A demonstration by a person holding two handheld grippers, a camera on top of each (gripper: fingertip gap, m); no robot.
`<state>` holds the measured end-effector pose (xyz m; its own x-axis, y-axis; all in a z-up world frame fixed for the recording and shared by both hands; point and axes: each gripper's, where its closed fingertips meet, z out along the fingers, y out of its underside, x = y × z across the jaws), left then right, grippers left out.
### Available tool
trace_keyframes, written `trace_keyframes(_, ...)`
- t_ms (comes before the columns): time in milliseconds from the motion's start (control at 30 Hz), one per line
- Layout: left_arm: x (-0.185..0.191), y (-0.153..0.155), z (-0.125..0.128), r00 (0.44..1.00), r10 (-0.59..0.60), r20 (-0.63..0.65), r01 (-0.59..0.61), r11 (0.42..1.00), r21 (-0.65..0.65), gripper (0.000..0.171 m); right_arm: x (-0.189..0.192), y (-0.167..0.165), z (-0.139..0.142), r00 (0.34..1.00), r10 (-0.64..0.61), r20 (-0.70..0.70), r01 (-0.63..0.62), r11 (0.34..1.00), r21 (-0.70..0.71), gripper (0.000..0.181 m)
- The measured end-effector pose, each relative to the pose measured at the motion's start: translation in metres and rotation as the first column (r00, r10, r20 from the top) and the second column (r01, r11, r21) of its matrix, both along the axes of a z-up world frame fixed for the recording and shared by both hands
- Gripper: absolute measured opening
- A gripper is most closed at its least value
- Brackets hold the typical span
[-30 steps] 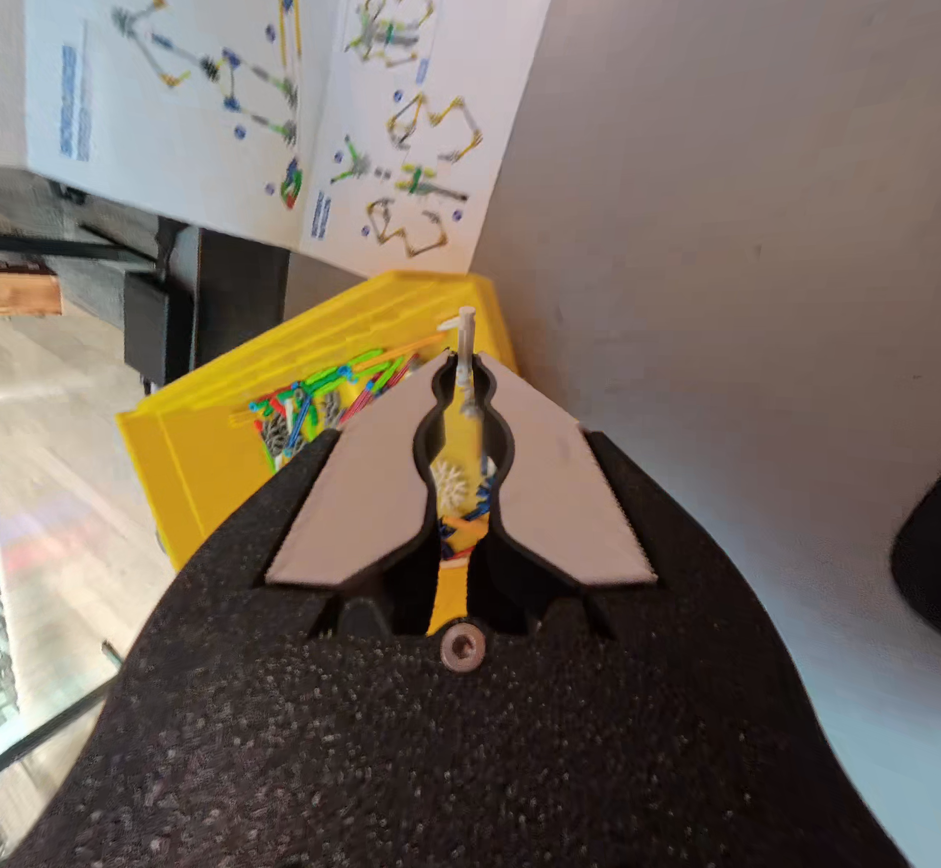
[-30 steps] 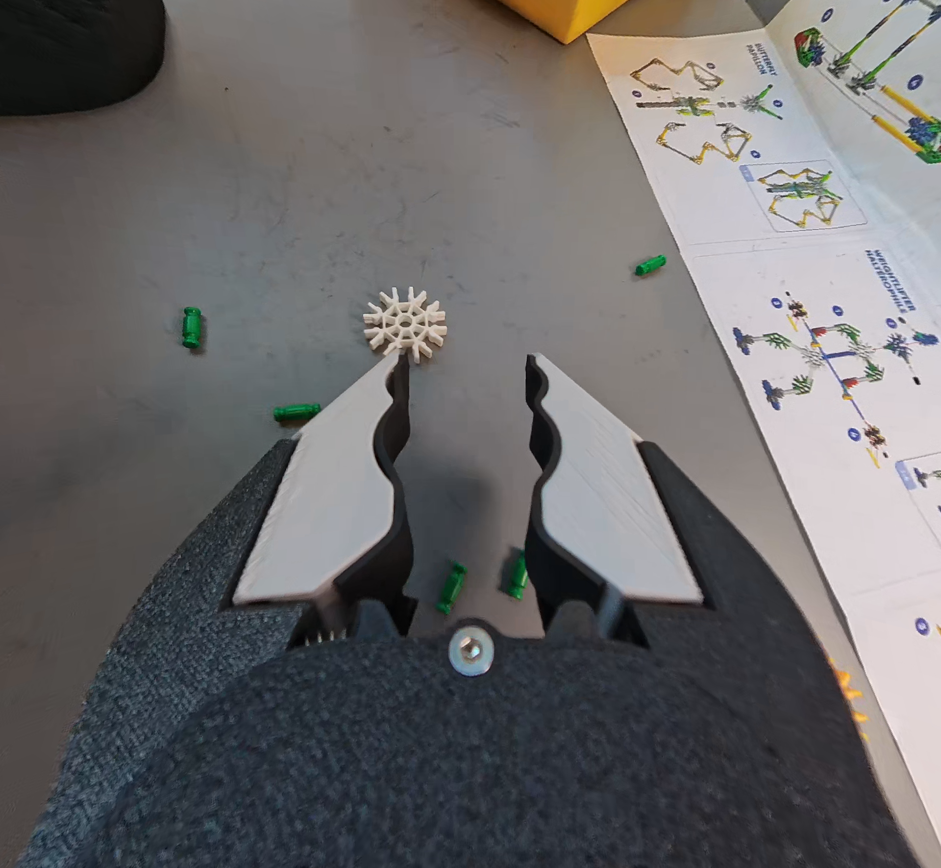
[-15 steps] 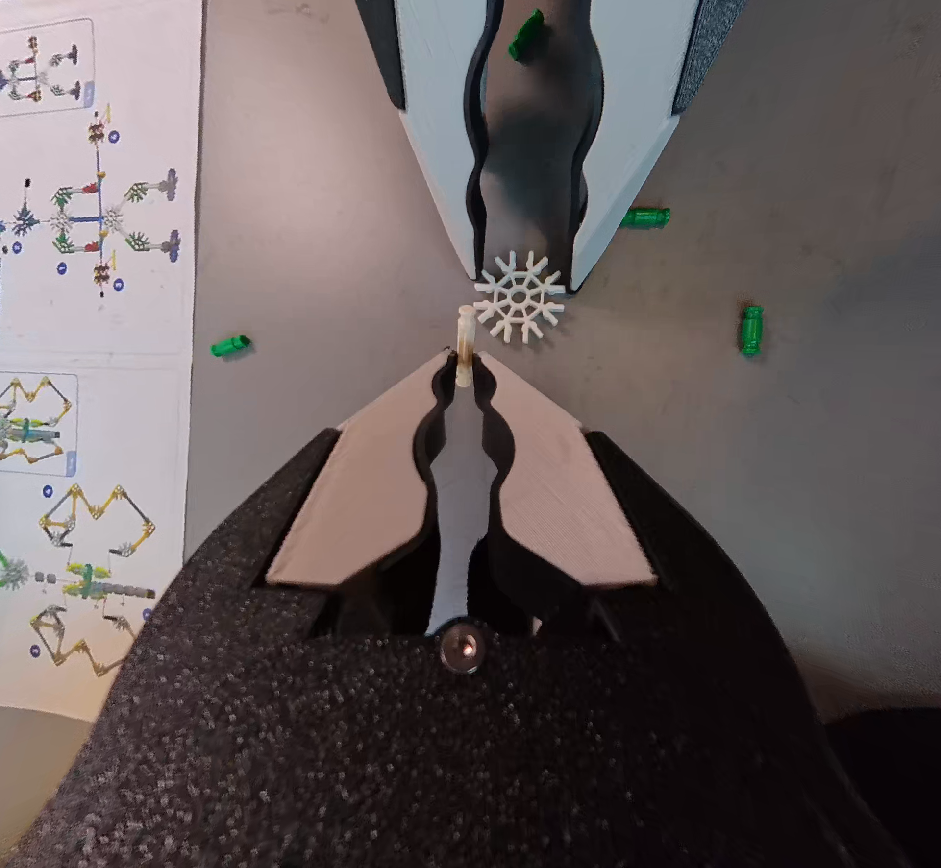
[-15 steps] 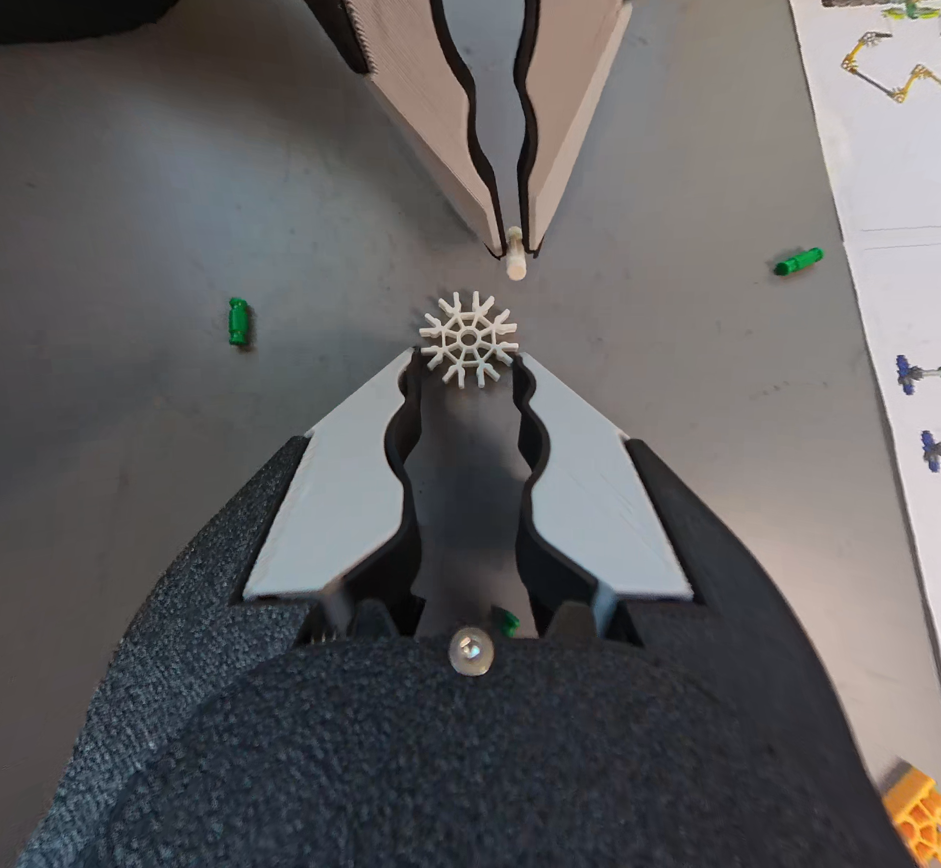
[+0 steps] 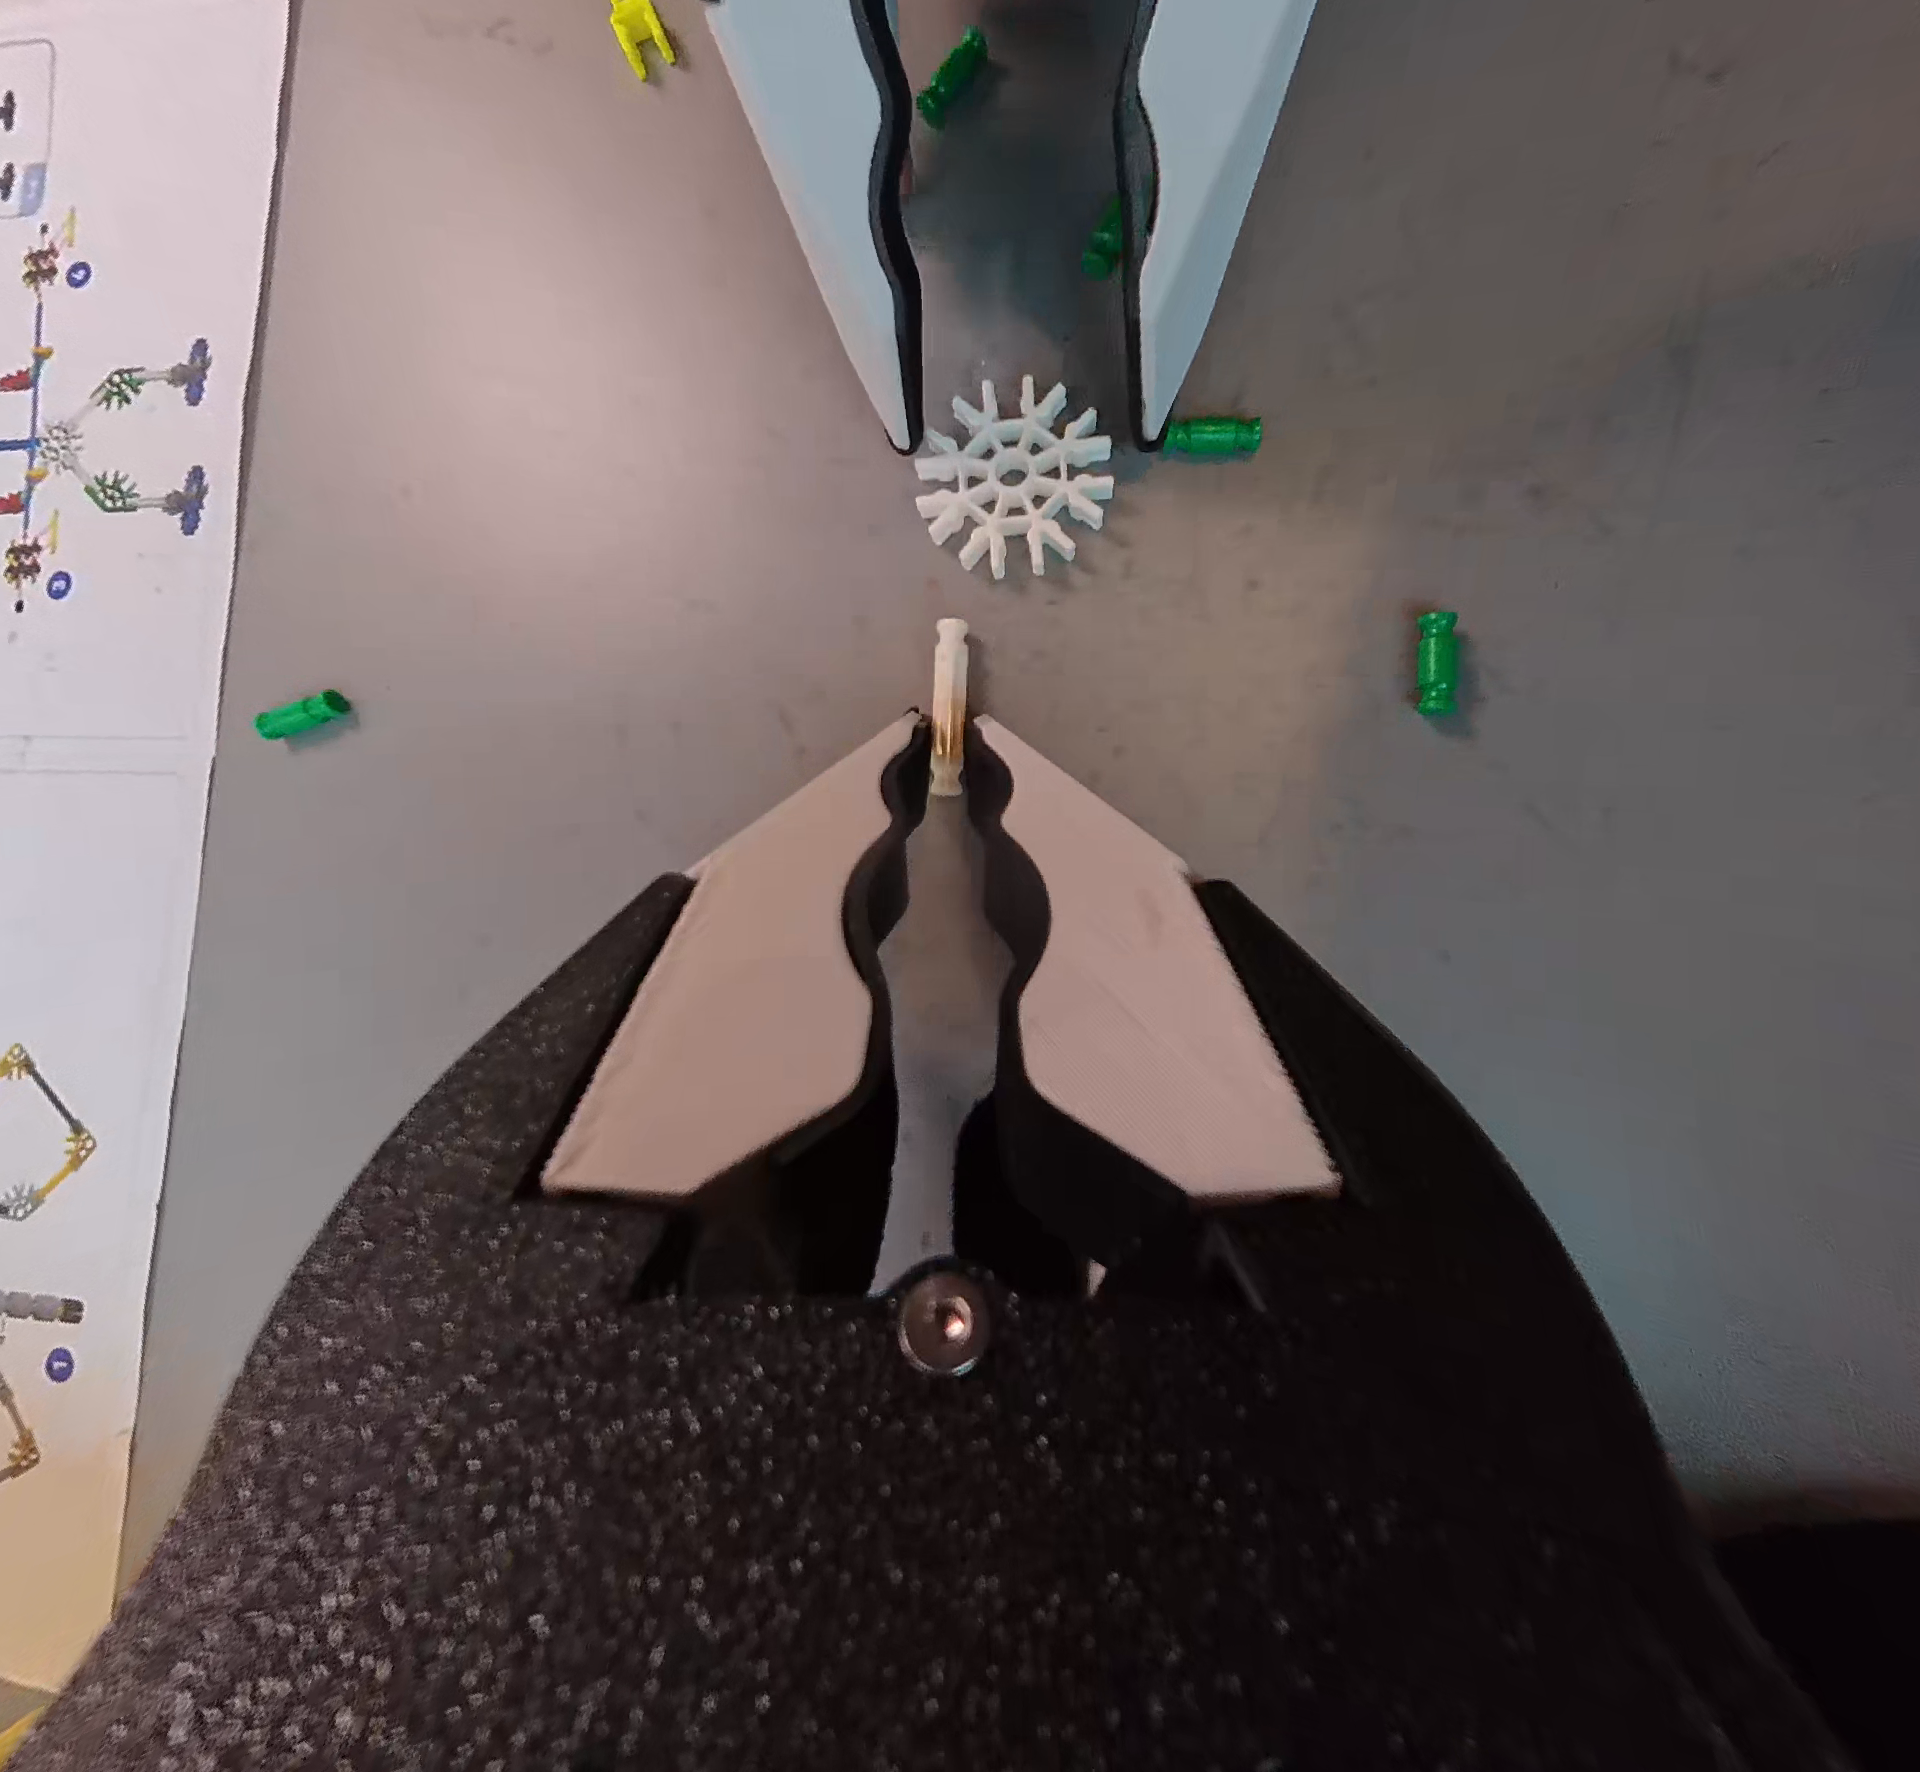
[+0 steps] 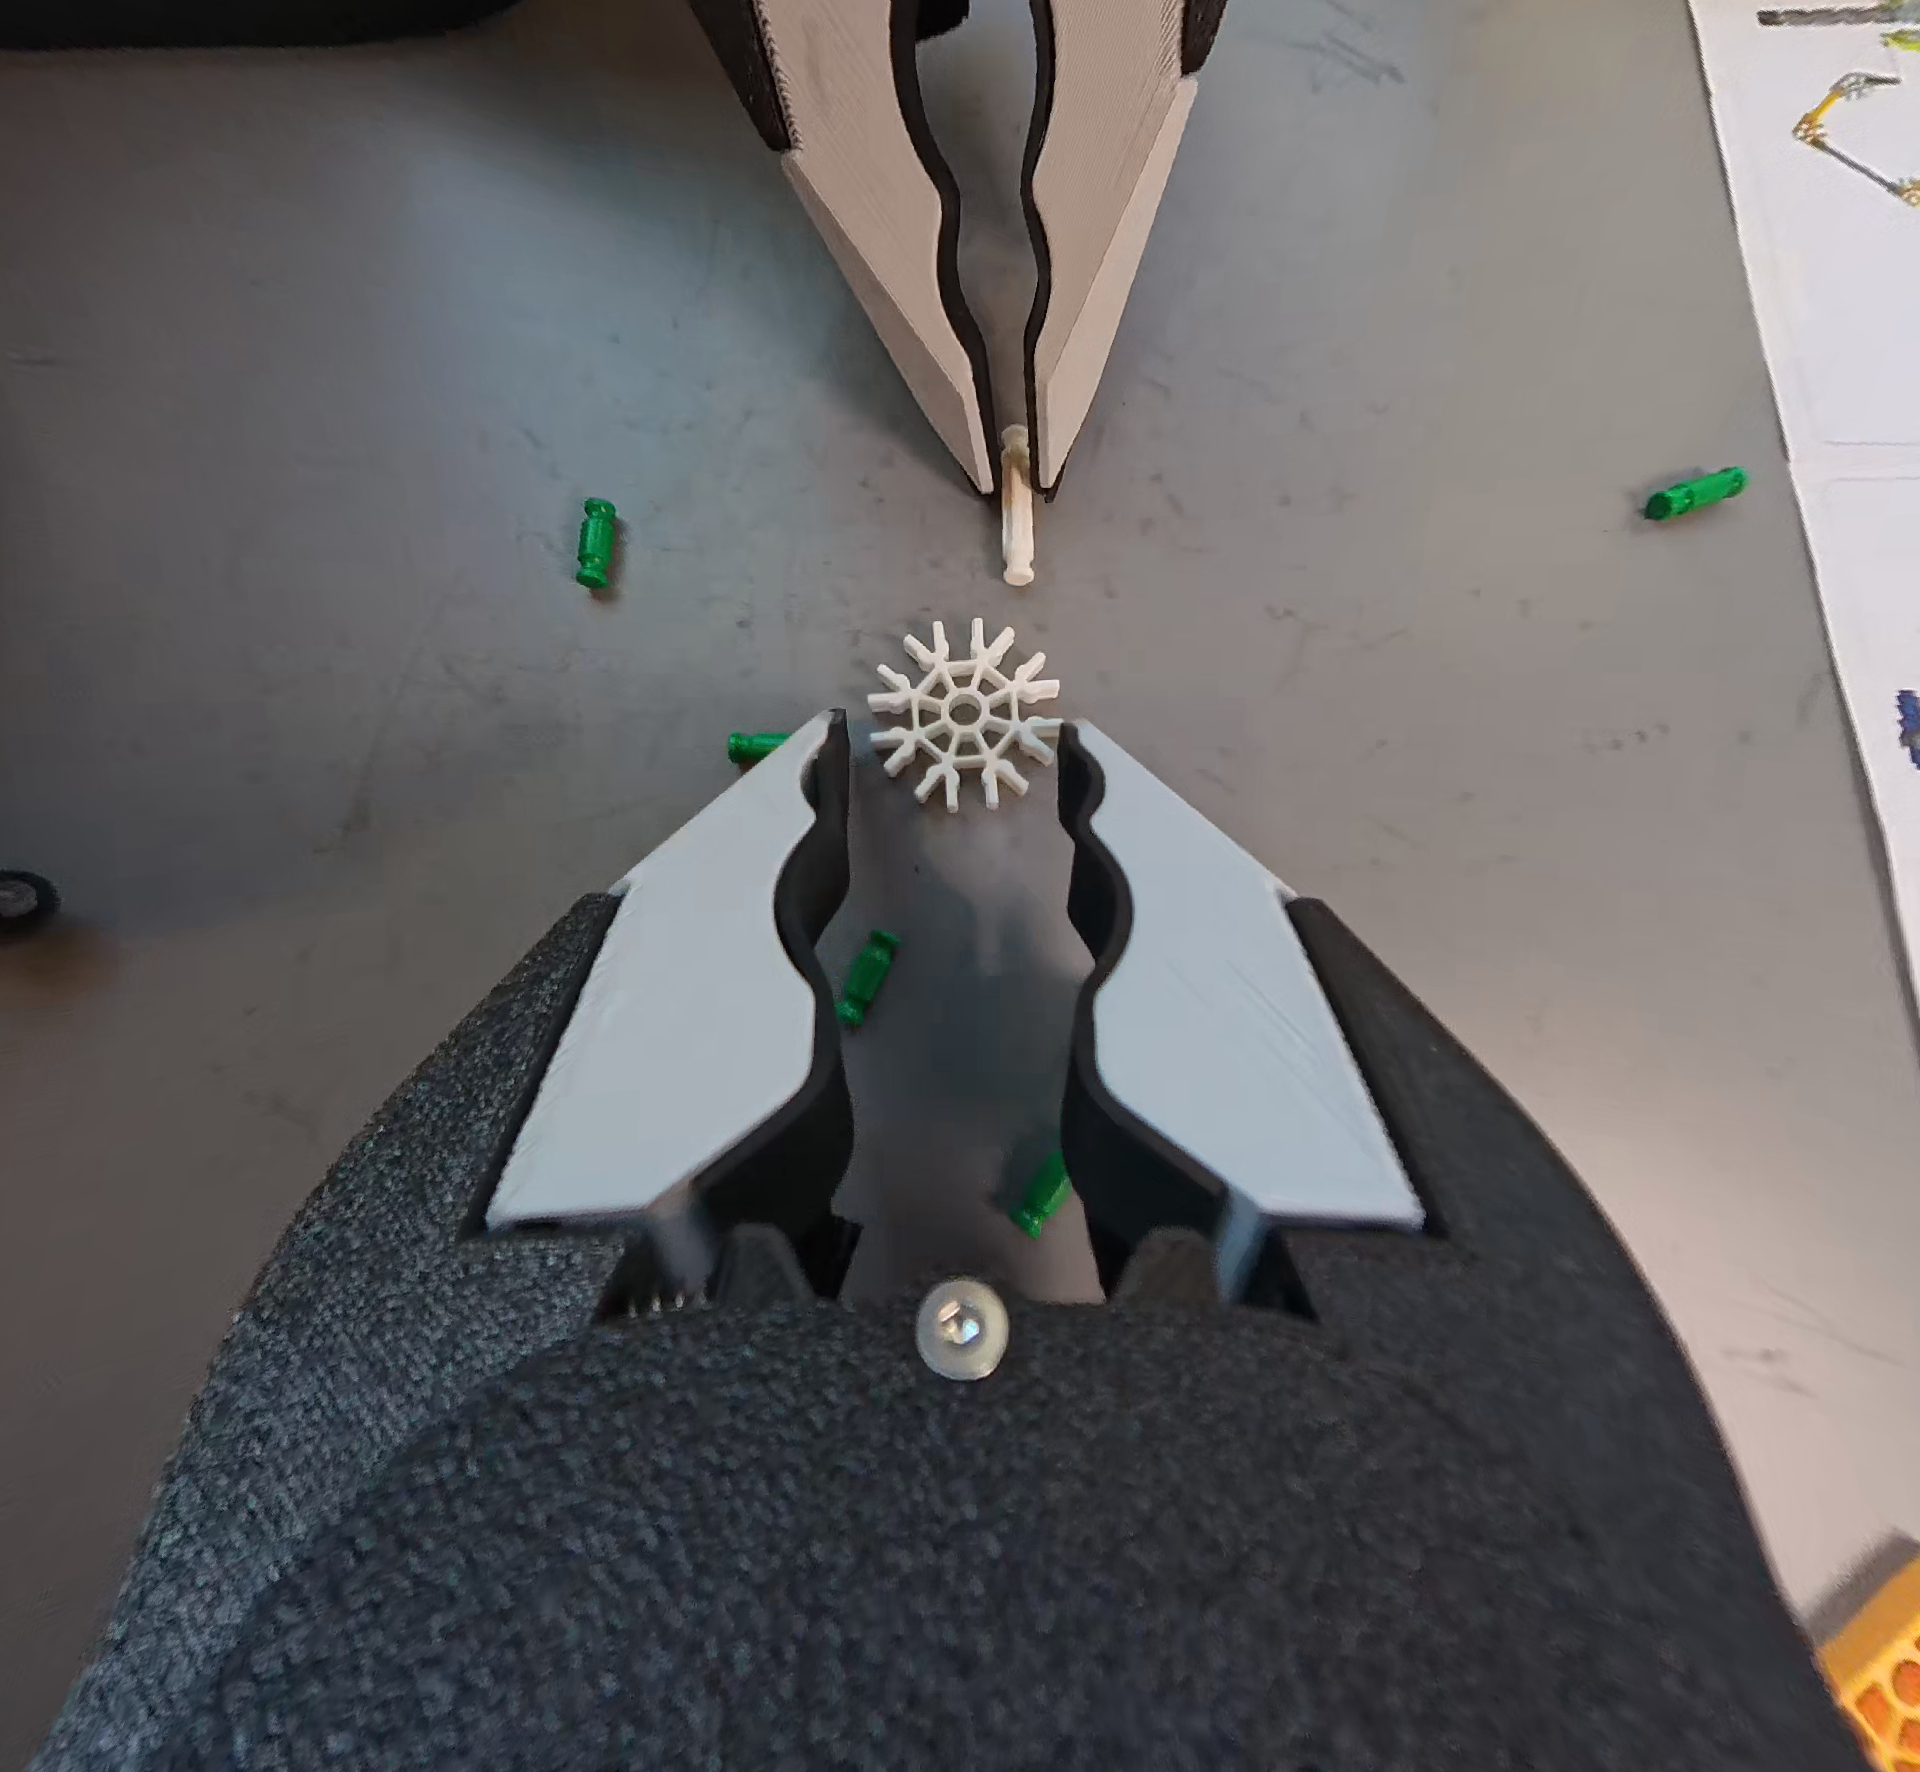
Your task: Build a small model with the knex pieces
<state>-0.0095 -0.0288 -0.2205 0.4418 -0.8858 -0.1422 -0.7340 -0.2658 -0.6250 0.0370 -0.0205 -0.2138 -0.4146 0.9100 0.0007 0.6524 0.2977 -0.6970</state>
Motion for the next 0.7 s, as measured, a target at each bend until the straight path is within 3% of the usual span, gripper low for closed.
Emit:
trace_keyframes(267,0.0,0.0,0.0,0.994,0.037,0.1,-0.031,0.998,-0.062,0.008,-0.016,0.026,0.044,0.959,-0.133,-0.25,0.114,0.989,-0.09,0.041)
trace_keyframes(467,-0.001,0.001,0.0,0.989,0.069,0.133,-0.057,0.994,-0.09,0.011,-0.017,0.076,0.075,0.844,-0.323,-0.428,0.288,0.946,-0.147,0.04)
trace_keyframes(700,-0.003,0.002,0.0,0.986,0.091,0.14,-0.077,0.992,-0.104,0.015,-0.01,0.105,0.09,0.748,-0.459,-0.479,0.374,0.888,-0.267,0.037)
